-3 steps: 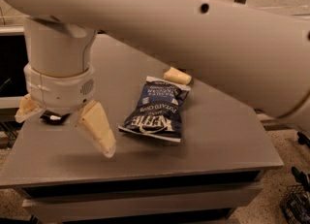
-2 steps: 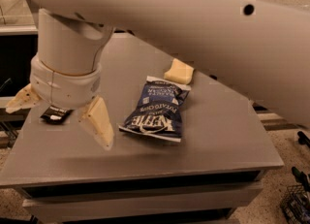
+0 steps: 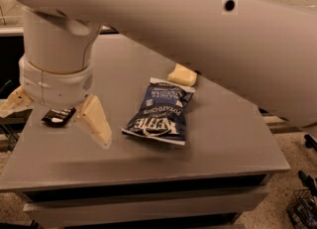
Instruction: Move rxbar chocolate near blue chip bag
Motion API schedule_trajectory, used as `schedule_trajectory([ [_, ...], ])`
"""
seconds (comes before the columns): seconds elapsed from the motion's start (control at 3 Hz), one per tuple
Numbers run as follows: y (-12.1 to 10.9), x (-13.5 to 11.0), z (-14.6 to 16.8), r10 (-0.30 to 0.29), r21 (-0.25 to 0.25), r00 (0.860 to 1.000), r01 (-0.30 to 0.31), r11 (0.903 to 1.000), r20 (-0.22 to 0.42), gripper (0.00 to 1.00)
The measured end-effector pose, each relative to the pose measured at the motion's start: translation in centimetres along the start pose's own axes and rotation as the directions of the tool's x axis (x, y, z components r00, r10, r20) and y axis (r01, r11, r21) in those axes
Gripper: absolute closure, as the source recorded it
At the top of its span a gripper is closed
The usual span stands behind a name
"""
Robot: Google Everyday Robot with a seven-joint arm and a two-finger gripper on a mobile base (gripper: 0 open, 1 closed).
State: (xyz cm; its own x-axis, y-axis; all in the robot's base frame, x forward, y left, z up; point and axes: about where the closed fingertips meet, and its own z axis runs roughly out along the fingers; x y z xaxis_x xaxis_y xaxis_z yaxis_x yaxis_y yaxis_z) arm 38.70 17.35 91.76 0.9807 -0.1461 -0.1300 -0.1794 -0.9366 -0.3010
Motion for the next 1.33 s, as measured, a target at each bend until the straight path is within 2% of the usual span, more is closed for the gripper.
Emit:
schedule_trajectory([
  [0.33, -1.8, 0.3, 0.5, -0.06, -0.045, 0.998, 0.06, 0.9972, 0.001, 0.0],
  [0.67, -4.2, 1.1, 1.3, -0.132, -0.047, 0.991, 0.132, 0.9901, 0.009, 0.0],
  [1.33, -8.1, 3.8, 3.3, -0.206, 0.03, 0.977, 0.205, 0.9783, 0.058, 0.0],
])
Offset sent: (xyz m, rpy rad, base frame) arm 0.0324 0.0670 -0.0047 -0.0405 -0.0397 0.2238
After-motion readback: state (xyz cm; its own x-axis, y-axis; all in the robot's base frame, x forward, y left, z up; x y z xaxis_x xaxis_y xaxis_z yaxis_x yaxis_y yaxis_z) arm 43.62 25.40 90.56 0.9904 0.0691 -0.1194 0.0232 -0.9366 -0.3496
